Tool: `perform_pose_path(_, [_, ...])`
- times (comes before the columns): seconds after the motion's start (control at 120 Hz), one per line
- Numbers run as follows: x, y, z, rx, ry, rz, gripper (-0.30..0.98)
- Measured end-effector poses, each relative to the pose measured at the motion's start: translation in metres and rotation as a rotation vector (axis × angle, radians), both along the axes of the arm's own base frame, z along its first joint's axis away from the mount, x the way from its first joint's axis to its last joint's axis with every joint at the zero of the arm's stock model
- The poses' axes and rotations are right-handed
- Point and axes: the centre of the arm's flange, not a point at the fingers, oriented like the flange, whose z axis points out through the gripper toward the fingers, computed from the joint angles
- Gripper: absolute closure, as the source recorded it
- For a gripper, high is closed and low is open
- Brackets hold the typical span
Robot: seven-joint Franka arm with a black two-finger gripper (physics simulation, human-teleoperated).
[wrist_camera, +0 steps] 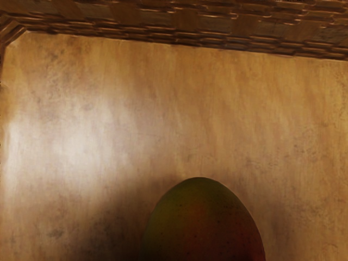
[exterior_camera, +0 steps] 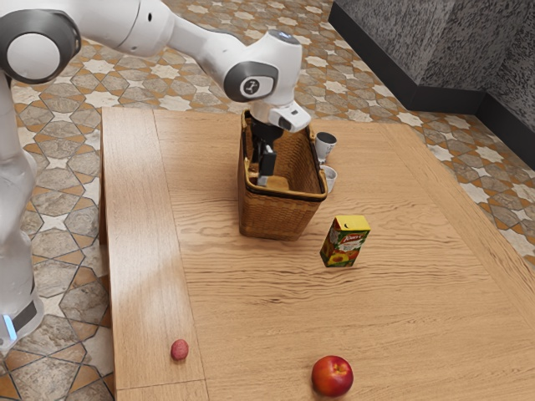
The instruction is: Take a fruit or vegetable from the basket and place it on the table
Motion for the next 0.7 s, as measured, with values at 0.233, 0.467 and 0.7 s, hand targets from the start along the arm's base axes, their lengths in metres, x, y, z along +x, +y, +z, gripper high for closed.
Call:
perform_pose_path(0.233, [0.007, 0.001, -0.011, 0.014, -0.002, -0.011, 0.01])
perform_pose_path(0.467, [0.009, 0.000, -0.021, 0.019, -0.006, -0.020, 0.02])
perform_pose_path(0.7, [0.012, 0.000, -0.032, 0.026, -0.007, -0.026, 0.02])
